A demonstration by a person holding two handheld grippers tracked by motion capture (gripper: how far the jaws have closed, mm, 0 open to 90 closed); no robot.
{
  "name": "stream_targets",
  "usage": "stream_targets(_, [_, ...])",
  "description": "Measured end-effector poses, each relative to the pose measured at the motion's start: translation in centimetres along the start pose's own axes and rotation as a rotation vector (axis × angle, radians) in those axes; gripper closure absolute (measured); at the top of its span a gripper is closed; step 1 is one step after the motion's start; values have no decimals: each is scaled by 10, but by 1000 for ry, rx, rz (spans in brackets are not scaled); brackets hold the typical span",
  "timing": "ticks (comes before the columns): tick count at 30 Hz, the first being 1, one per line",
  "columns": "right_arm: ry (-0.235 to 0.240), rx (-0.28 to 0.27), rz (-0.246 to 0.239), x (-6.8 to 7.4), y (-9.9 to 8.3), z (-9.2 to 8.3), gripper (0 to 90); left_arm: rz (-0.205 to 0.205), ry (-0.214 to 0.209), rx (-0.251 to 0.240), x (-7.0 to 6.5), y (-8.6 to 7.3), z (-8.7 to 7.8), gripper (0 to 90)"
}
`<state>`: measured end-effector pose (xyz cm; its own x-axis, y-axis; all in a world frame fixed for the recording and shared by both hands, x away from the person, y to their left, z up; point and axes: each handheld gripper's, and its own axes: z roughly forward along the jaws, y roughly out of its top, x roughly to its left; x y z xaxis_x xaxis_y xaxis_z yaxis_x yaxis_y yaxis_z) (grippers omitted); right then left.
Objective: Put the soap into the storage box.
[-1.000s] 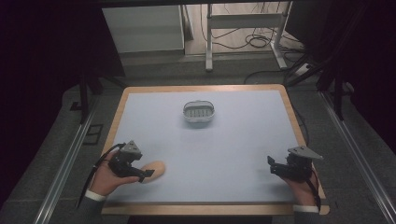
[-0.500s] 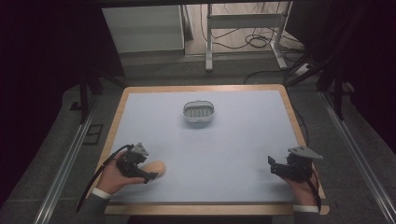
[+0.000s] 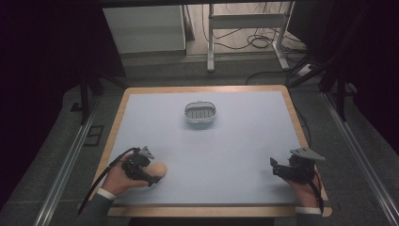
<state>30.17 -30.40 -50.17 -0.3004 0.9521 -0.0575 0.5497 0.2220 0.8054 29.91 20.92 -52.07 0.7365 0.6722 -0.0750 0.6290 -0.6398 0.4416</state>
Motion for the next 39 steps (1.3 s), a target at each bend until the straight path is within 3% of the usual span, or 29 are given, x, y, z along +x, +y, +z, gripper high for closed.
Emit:
stream_targets(8, [-5, 7, -2, 0, 0, 1, 80, 21, 32, 5, -2, 0, 2, 298])
stream_targets(16, [-10, 7, 0, 0, 0, 1, 80, 35, 44, -2, -3, -1, 0, 308])
stream_targets(26, [-16, 8, 1, -1, -1, 1, 80, 20, 39, -46, 0, 1, -11, 312])
stream_targets(39, [-22, 9, 6, -3, -1, 1, 80, 15, 36, -62, 6, 6, -19, 319])
